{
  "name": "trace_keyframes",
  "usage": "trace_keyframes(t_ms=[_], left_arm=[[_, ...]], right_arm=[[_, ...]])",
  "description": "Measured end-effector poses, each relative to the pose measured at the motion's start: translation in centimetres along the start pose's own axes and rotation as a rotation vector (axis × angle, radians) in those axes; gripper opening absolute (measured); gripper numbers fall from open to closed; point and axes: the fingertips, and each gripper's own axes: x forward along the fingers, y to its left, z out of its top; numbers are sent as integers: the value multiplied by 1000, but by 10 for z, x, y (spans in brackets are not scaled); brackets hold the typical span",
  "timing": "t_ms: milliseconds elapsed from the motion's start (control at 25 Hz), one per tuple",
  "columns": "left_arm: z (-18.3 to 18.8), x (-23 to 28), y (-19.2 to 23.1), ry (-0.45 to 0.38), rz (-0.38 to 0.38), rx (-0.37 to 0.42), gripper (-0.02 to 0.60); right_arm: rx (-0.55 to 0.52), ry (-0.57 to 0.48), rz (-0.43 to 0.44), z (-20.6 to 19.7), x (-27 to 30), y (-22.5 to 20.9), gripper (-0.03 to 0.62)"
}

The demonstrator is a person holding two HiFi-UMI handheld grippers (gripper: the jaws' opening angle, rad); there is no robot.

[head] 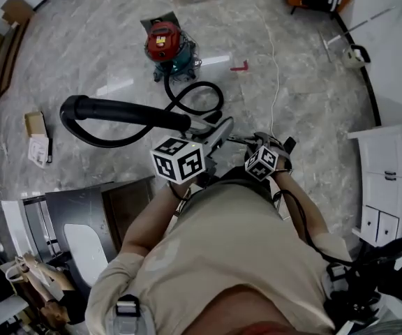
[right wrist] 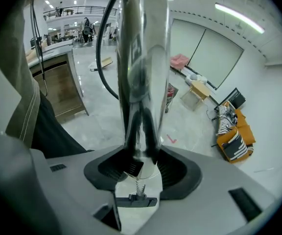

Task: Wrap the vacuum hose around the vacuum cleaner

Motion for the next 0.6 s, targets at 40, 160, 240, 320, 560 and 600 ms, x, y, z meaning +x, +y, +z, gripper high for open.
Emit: trace_keyframes(t_ms=[40, 160, 240, 320, 560, 600], left_arm=[[6, 5, 6, -18, 10, -17, 161], [21, 22, 25, -86, 62, -133, 161], [32, 34, 35, -127, 117, -223, 166], [41, 49, 37, -150, 153, -278, 170], [34, 87, 41, -200, 235, -319, 170], [34, 92, 40, -205, 233, -304, 170]], right_arm=[[-25, -4, 3, 1, 2, -13, 196], [-97, -8, 21, 1, 4, -48, 196], [-128, -28, 48, 3, 5, -67, 198], [-167, -44, 90, 7, 13, -79, 212], [-297, -63, 150, -8, 47, -115, 150], [-314, -64, 159, -11, 49, -122, 149]])
